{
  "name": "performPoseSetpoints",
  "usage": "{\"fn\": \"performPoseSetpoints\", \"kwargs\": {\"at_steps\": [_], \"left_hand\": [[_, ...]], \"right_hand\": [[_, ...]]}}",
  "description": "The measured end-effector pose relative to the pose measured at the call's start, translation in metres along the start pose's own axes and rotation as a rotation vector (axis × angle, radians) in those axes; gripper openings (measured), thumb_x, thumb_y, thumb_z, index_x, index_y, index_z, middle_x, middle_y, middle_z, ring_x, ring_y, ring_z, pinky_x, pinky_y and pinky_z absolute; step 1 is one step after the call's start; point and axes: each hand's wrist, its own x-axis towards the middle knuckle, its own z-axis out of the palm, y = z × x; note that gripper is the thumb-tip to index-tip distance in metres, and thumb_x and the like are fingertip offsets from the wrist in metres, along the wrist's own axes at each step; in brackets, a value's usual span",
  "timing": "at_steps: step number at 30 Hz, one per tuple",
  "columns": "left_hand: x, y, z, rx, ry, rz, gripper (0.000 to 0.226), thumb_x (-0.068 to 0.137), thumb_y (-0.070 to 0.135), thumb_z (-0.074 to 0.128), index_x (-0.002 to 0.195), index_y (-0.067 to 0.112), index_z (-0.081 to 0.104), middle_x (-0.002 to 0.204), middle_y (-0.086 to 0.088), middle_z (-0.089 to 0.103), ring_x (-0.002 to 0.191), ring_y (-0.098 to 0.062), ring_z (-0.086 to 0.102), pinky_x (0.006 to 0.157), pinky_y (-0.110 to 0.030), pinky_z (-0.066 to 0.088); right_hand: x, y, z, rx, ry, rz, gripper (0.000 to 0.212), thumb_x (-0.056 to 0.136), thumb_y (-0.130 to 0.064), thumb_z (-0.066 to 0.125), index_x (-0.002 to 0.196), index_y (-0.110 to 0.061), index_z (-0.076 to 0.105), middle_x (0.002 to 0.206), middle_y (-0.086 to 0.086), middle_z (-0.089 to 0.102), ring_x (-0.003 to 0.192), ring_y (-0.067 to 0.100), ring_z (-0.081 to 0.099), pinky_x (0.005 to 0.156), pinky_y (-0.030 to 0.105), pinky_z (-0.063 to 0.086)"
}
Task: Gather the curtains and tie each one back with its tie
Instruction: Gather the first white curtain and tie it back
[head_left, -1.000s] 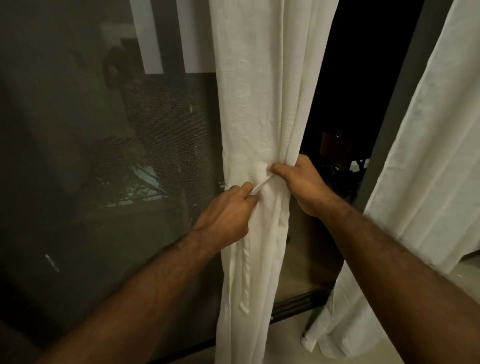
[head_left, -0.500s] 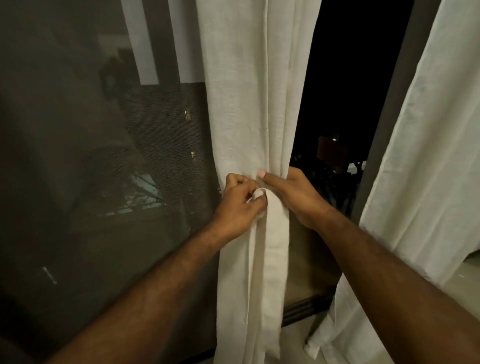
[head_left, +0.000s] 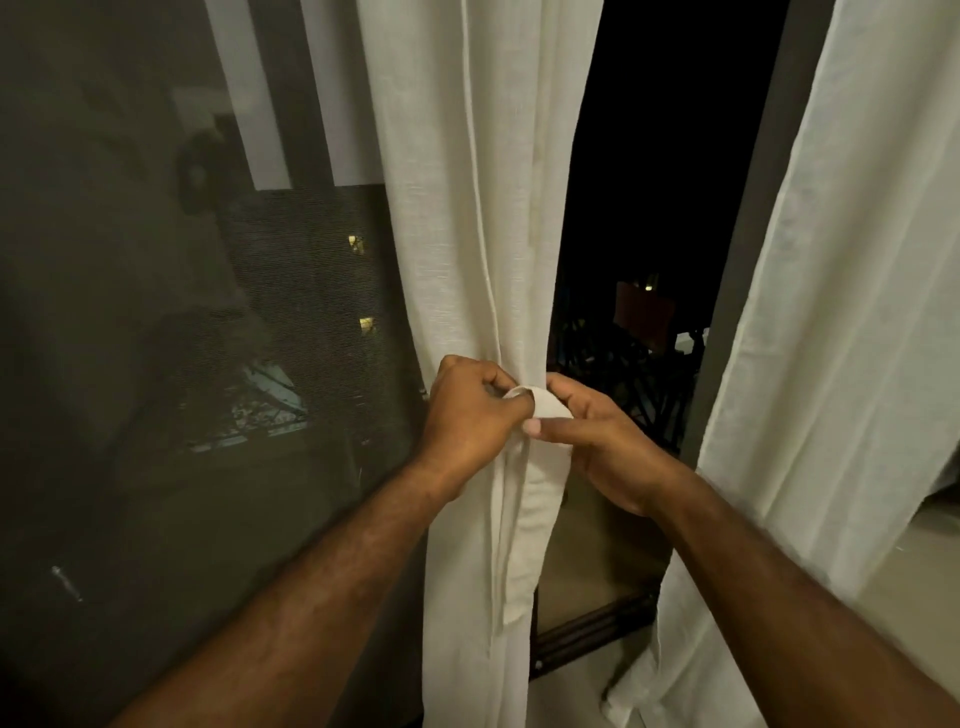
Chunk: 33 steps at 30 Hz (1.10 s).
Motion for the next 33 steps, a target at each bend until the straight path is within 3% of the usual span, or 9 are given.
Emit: {"fn": "performPoseSetpoints", "kwargs": {"at_steps": [4,7,10,14,17,20,24,29,33], "left_hand": [[-0.003,0.012,0.000,-0.150,-0.052,-0.128,0.010,0.069,0.022,0.068,0.078,0.022,0.065,0.103,0.000,0.062,0.087,-0.008,0.061,0.060,-0.018,0.042],[-0.003,0.024,-0.001,-0.302,-0.112,-0.202,0.036,0.074,0.032,0.068,0.102,0.022,0.048,0.105,0.002,0.054,0.090,-0.011,0.056,0.062,-0.022,0.040],[0.001,0.027,0.001,-0.186,0.079,-0.140,0.057,0.076,0.036,0.075,0.110,0.024,0.030,0.104,0.006,0.052,0.090,-0.010,0.057,0.069,-0.025,0.047],[0.003,0.015,0.000,-0.046,0.313,-0.079,0.052,0.084,0.004,0.062,0.116,0.024,0.027,0.110,-0.001,0.054,0.088,-0.018,0.058,0.067,-0.024,0.046],[0.005,0.006,-0.005,-0.031,0.295,-0.068,0.066,0.081,0.000,0.061,0.130,0.025,0.024,0.108,0.004,0.053,0.075,-0.005,0.055,0.052,-0.007,0.038],[0.009,0.005,-0.010,-0.065,0.263,-0.135,0.072,0.080,0.006,0.061,0.142,0.023,0.029,0.108,0.008,0.054,0.083,-0.011,0.057,0.063,-0.017,0.044],[0.008,0.003,-0.011,-0.092,0.228,-0.259,0.033,0.075,0.017,0.059,0.107,0.010,0.066,0.095,0.002,0.067,0.090,-0.024,0.066,0.073,-0.032,0.054],[-0.001,0.012,-0.004,-0.347,0.198,-0.271,0.040,0.055,0.025,0.055,0.092,0.014,0.063,0.088,0.006,0.065,0.080,-0.012,0.062,0.059,-0.023,0.047],[-0.005,0.012,-0.002,-0.446,0.073,-0.318,0.040,0.056,0.024,0.058,0.095,0.017,0.061,0.092,0.000,0.066,0.080,-0.012,0.062,0.057,-0.021,0.044]], "right_hand": [[0.002,0.000,-0.004,-0.106,0.036,0.016,0.051,0.082,0.016,0.066,0.125,-0.012,0.066,0.116,0.008,0.074,0.109,0.026,0.070,0.091,0.036,0.059],[0.004,0.001,-0.003,-0.134,0.094,0.030,0.052,0.081,0.019,0.060,0.126,-0.008,0.067,0.121,0.015,0.072,0.112,0.033,0.068,0.093,0.045,0.058],[0.007,0.000,-0.002,-0.098,0.084,0.053,0.049,0.085,0.021,0.049,0.124,-0.003,0.067,0.115,0.013,0.073,0.092,0.022,0.072,0.071,0.032,0.061],[0.007,-0.009,-0.012,-0.054,0.105,0.047,0.040,0.086,0.020,0.058,0.119,-0.002,0.063,0.103,0.014,0.077,0.077,0.020,0.076,0.053,0.024,0.057],[0.010,-0.020,-0.032,-0.365,0.174,0.050,0.036,0.082,0.009,0.074,0.112,-0.008,0.064,0.093,0.019,0.073,0.070,0.026,0.075,0.059,0.028,0.061],[0.017,-0.028,-0.054,-0.812,0.170,0.081,0.028,0.079,-0.006,0.082,0.099,-0.023,0.071,0.087,0.003,0.072,0.079,0.017,0.071,0.076,0.029,0.059],[0.031,-0.028,-0.071,-0.985,0.227,0.071,0.004,0.084,-0.021,0.080,0.086,-0.024,0.078,0.089,-0.008,0.069,0.089,0.011,0.065,0.079,0.029,0.054],[0.065,-0.017,-0.058,-1.260,0.506,-0.030,0.019,0.091,-0.028,0.074,0.105,-0.018,0.079,0.101,0.001,0.059,0.090,0.019,0.058,0.077,0.036,0.050],[0.098,-0.016,-0.030,-1.001,0.467,0.053,0.022,0.096,-0.020,0.065,0.112,-0.007,0.073,0.111,0.015,0.072,0.101,0.033,0.069,0.086,0.047,0.058]]}}
